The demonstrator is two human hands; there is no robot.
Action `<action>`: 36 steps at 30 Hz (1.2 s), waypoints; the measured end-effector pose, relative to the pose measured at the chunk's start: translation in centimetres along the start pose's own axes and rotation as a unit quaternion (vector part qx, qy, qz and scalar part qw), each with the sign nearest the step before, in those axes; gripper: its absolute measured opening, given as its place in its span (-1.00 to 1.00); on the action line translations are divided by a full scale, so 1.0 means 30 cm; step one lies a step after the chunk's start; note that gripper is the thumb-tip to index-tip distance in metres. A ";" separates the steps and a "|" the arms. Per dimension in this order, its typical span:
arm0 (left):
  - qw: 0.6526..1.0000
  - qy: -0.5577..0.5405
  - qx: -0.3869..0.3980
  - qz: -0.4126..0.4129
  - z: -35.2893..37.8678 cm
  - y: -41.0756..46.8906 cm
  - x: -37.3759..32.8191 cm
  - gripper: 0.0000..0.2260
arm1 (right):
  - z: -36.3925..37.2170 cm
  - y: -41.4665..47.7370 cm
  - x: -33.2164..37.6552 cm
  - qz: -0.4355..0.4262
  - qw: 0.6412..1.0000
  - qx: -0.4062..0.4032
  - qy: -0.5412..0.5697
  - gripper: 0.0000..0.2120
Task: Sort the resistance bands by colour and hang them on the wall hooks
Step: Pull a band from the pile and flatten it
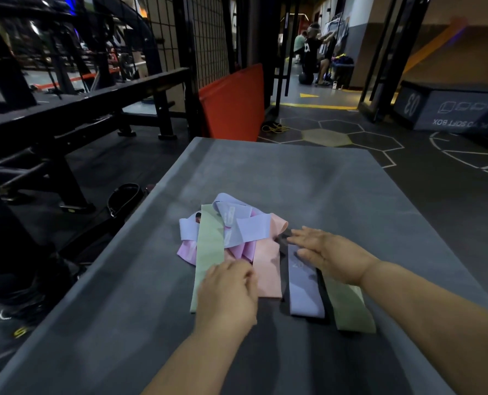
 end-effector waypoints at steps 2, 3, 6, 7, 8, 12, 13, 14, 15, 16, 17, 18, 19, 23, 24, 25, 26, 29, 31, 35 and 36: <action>0.997 0.013 -0.010 -0.075 -0.041 0.008 0.067 -0.88 | -0.024 -0.008 0.016 0.002 1.000 -0.020 -0.011 -0.60; 0.994 0.035 -0.006 -0.108 -0.057 0.010 0.102 -0.83 | -0.035 -0.013 0.034 0.001 0.999 -0.040 -0.019 -0.61; 0.981 0.061 0.018 -0.182 -0.085 0.007 0.182 -0.73 | -0.055 -0.020 0.162 -0.034 0.995 -0.091 -0.003 -0.69; 0.979 0.052 0.027 -0.195 -0.087 0.005 0.197 -0.73 | -0.052 -0.016 0.221 -0.043 0.995 -0.091 0.009 -0.74; 0.977 0.041 0.040 -0.204 -0.084 0.003 0.208 -0.74 | -0.044 -0.010 0.280 -0.047 0.995 -0.085 0.017 -0.77; 0.974 0.020 0.072 -0.212 -0.077 0.000 0.222 -0.79 | 0.041 0.040 0.459 -0.037 0.997 -0.025 0.056 -0.70; 0.974 0.023 0.075 -0.210 -0.079 -0.002 0.223 -0.79 | 0.069 0.051 0.487 -0.039 0.998 -0.010 0.054 -0.68; 0.974 0.028 0.079 -0.209 -0.081 -0.004 0.223 -0.80 | 0.098 0.061 0.510 -0.044 0.998 0.005 0.044 -0.69; 0.974 0.032 0.085 -0.208 -0.083 -0.007 0.224 -0.79 | 0.122 0.067 0.530 -0.050 0.998 0.016 0.027 -0.72; 0.973 0.036 0.090 -0.208 -0.085 -0.009 0.224 -0.79 | 0.140 0.071 0.545 -0.052 0.998 0.020 0.007 -0.75; 0.973 0.038 0.095 -0.208 -0.087 -0.011 0.225 -0.78 | 0.150 0.074 0.554 -0.048 0.999 0.019 -0.010 -0.76; 0.972 0.036 0.099 -0.209 -0.088 -0.012 0.227 -0.78 | 0.155 0.075 0.559 -0.043 0.999 0.012 -0.019 -0.76; 0.972 0.031 0.102 -0.210 -0.089 -0.013 0.229 -0.77 | 0.155 0.075 0.562 -0.036 0.999 0.004 -0.022 -0.74; 0.973 -0.013 0.108 -0.203 -0.096 -0.026 0.227 -0.80 | 0.139 0.065 0.582 -0.040 0.998 -0.036 -0.044 -0.82; 0.974 -0.023 0.108 -0.199 -0.098 -0.030 0.225 -0.81 | 0.138 0.061 0.587 -0.044 0.996 -0.048 -0.059 -0.81; 0.974 -0.032 0.106 -0.196 -0.100 -0.035 0.223 -0.81 | 0.138 0.057 0.593 -0.052 0.994 -0.060 -0.075 -0.79; 0.975 -0.039 0.106 -0.193 -0.103 -0.041 0.221 -0.81 | 0.141 0.052 0.600 -0.066 0.991 -0.069 -0.090 -0.77; 0.974 -0.055 0.110 -0.191 -0.108 -0.063 0.217 -0.79 | 0.153 0.039 0.626 -0.113 0.983 -0.082 -0.118 -0.76; 0.975 -0.062 0.106 -0.188 -0.115 -0.084 0.210 -0.79 | 0.148 0.024 0.633 -0.119 0.982 -0.105 -0.102 -0.77; 0.970 -0.101 0.069 -0.208 -0.140 -0.113 0.209 -0.78 | 0.117 -0.047 0.655 -0.124 0.979 -0.132 -0.091 -0.80; 0.965 -0.126 0.063 -0.220 -0.137 -0.116 0.216 -0.76 | 0.112 -0.070 0.661 -0.125 0.978 -0.138 -0.096 -0.82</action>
Point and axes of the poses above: each hand's wrist, its own y-axis towards the middle knuckle, its own z-axis out of the palm, x = y × z, the point moved 3 cm from there along y, towards the middle knuckle, and after that the axes turned 5 degrees about -z, right-handed, at the moved point
